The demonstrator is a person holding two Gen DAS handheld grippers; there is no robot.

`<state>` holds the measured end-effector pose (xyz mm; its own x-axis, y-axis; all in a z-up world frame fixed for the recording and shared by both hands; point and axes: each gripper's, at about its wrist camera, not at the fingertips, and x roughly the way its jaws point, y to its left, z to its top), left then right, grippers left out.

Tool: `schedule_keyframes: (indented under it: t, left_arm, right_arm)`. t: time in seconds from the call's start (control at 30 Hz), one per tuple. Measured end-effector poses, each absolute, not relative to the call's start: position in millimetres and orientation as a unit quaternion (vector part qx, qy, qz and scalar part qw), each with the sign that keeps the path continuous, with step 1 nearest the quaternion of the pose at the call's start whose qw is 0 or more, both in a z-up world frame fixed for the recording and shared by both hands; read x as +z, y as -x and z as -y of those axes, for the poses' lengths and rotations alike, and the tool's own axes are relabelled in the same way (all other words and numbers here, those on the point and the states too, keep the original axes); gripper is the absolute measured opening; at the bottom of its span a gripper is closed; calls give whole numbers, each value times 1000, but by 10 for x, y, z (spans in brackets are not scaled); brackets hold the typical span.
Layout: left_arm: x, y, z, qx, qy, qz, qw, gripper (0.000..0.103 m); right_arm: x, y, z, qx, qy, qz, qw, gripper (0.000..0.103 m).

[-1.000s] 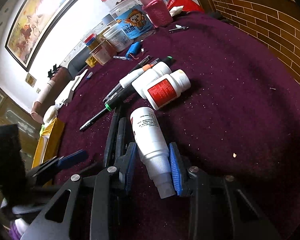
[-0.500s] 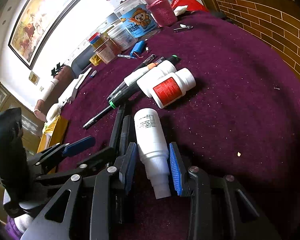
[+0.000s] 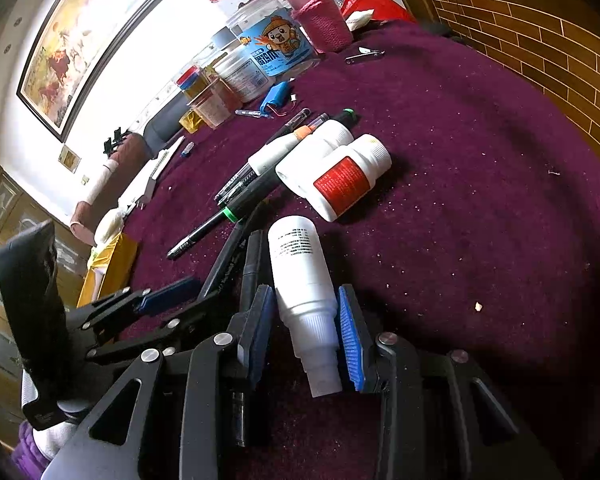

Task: Organize rigid objects
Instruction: 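Place the marker and white spray bottle in the tray, open both grippers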

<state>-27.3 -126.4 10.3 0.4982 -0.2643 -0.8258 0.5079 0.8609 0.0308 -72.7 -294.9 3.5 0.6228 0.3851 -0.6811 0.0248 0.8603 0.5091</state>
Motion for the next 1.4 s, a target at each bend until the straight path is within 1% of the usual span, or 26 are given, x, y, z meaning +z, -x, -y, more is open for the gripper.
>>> schedule_keyframes:
  t: [0.07, 0.13, 0.17, 0.27, 0.43, 0.63, 0.73, 0.8, 0.83, 1.07, 1.23, 1.4]
  left_arm:
    - [101, 248, 1253, -235, -128, -443, 856, 33]
    - [110, 260, 1191, -242, -117, -441, 856, 17]
    - [113, 272, 1154, -246, -110, -442, 855, 11]
    - [141, 323, 970, -254, -75, -448, 854, 12]
    - [262, 478, 637, -271, -5, -445, 854, 12]
    - [495, 755, 132, -290, 78, -419, 857, 12]
    - [573, 837, -124, -284, 103, -406, 863, 12]
    - [615, 895, -356, -276, 124, -398, 866, 12]
    - [640, 929, -509, -269, 136, -393, 869, 12]
    - [677, 1051, -1630, -176, 176, -370, 895, 12]
    - [547, 863, -2383, -94, 194, -391, 895, 12]
    - [351, 612, -2828, -55, 217, -416, 881, 12]
  right_arm:
    - [34, 727, 2950, 104, -243, -422, 867, 30]
    - [34, 725, 2950, 105, -243, -422, 867, 31]
    - [34, 726, 2949, 105, -243, -422, 867, 32]
    - [37, 729, 2936, 107, -241, -421, 868, 35]
    - [62, 721, 2848, 97, -218, -424, 874, 35]
    - [122, 685, 2627, 58, -147, -439, 885, 37]
    - [138, 658, 2562, 40, -128, -444, 886, 37]
    - [145, 651, 2531, 33, -116, -447, 886, 28]
    - [156, 658, 2512, 26, -105, -448, 888, 28]
    - [404, 783, 2376, 59, -121, -435, 890, 28]
    - [660, 741, 2022, 125, -144, -431, 882, 28]
    - [698, 517, 1315, 203, -156, -455, 853, 28]
